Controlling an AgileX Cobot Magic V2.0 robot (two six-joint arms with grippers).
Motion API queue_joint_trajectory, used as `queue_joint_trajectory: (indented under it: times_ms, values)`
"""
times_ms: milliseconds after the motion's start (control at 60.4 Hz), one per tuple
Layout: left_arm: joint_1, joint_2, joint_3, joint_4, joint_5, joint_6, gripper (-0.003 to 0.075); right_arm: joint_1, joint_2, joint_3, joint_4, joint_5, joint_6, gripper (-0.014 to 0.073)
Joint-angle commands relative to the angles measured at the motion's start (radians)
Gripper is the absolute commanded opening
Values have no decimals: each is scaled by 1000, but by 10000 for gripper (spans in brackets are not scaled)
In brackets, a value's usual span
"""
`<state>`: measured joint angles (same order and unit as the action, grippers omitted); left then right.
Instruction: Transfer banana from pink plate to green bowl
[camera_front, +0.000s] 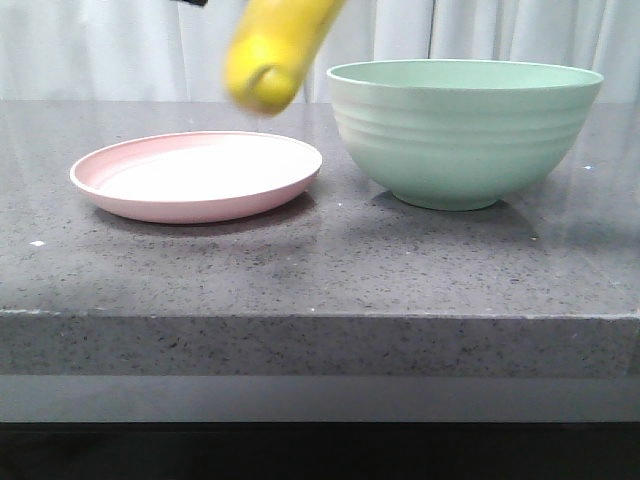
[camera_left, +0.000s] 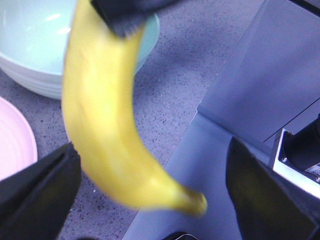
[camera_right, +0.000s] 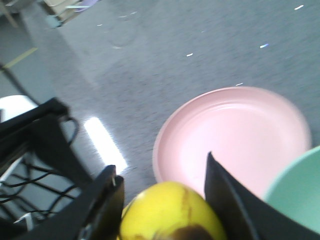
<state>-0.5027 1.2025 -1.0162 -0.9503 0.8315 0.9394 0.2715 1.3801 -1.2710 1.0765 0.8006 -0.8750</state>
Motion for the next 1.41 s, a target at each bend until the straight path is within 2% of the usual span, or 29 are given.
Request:
queue_joint_trajectory:
  times_ms: [0,149,248,496,877,943,1076,1125,1191,1390]
  values:
    - [-5,-29,-35,-47,-10,-2,580,-46,-27,-131,-92,16,137,150]
    - [-5,-29,-35,-47,-8,-2,573,-139,14,-279,-263,121,314,150]
    - [-5,-29,-35,-47,-8,-2,573,-191,68,-362,-320,186,385,150]
    - [-5,-29,-35,-47,-8,-2,573,-258,206,-477,-322,224,417,150]
    - [-5,-29,-35,-47,-14,-2,566,-259,393,-534,-320,242,419,156]
    - [-5,-29,-35,-47,-16,-2,564,-259,407,-534,-320,238,419,205]
    - [-5,-29,-35,-47,-24,-2,564,-259,414,-534,-322,212,418,479]
    - [-5,-29,-35,-47,-28,-2,564,-259,410,-534,-322,204,418,538]
    - [-5,-29,-35,-47,-44,-2,564,-259,398,-534,-322,193,418,554]
    - [-5,-29,-35,-46,-68,-2,564,-259,299,-534,-404,181,449,479]
